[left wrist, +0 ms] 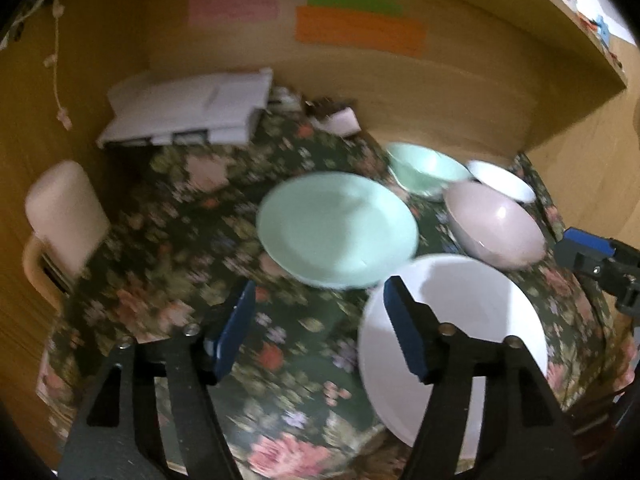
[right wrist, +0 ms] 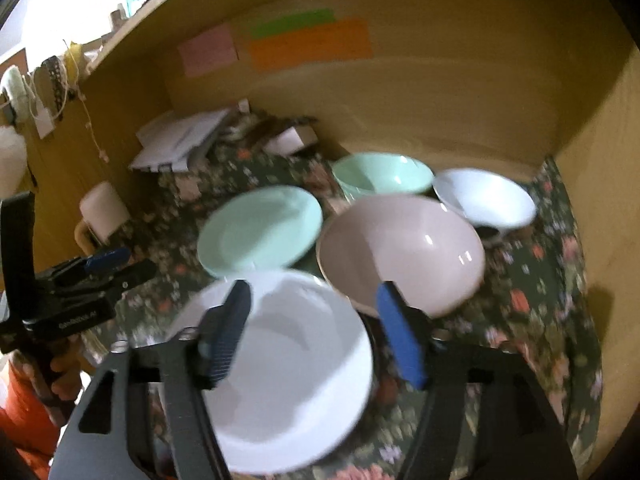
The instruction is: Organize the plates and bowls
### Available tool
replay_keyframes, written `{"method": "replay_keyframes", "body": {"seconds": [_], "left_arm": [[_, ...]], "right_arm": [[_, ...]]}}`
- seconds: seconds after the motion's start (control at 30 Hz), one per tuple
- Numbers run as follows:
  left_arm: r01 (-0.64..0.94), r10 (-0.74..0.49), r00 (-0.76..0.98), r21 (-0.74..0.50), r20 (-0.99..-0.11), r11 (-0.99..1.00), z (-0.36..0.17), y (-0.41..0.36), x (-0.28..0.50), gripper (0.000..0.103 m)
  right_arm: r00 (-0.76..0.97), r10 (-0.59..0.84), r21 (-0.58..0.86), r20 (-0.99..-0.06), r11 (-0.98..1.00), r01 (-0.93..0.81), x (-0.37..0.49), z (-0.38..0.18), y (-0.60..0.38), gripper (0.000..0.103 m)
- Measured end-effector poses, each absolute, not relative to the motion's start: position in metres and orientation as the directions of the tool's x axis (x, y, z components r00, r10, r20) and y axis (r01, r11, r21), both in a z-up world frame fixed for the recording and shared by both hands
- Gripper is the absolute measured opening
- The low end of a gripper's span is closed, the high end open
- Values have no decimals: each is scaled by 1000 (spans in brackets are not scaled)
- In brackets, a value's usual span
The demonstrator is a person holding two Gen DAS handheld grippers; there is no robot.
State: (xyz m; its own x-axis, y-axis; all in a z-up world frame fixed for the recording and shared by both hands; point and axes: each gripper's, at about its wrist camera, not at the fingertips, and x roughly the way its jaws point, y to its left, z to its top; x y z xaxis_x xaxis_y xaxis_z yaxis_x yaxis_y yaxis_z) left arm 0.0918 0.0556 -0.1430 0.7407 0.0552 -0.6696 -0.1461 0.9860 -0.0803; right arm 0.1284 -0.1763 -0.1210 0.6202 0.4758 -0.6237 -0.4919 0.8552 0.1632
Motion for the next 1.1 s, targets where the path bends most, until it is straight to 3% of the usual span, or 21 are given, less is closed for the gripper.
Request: {"method": "replay_keyframes", "body": {"seconds": [0.2, 0.63, 0.8, 0.93, 1.1], "left_arm": [[-189, 103, 741, -59, -663, 980, -136, 79, 108, 83], [-239, 81, 660, -107, -747, 965, -169, 122, 162, 84], [-230, 73, 637, -99, -768, 968, -184, 128, 178, 84], [-223, 47, 620, -118, -783, 968, -195, 134, 188, 81], [-216, 16, 598, -142, -801, 966, -206, 140, 195, 68]], "right_arm": [[582, 498, 144, -642, 825, -547, 160, -118, -144, 73], [453, 446, 108, -772, 794, -598, 254, -153, -79, 72], [367, 407, 129, -836, 797, -590, 293, -172, -65, 46], [339, 342, 97, -876, 815, -571, 309, -186, -57, 44], [316, 276, 44, -908, 812, -582, 315, -198, -45, 44]]}}
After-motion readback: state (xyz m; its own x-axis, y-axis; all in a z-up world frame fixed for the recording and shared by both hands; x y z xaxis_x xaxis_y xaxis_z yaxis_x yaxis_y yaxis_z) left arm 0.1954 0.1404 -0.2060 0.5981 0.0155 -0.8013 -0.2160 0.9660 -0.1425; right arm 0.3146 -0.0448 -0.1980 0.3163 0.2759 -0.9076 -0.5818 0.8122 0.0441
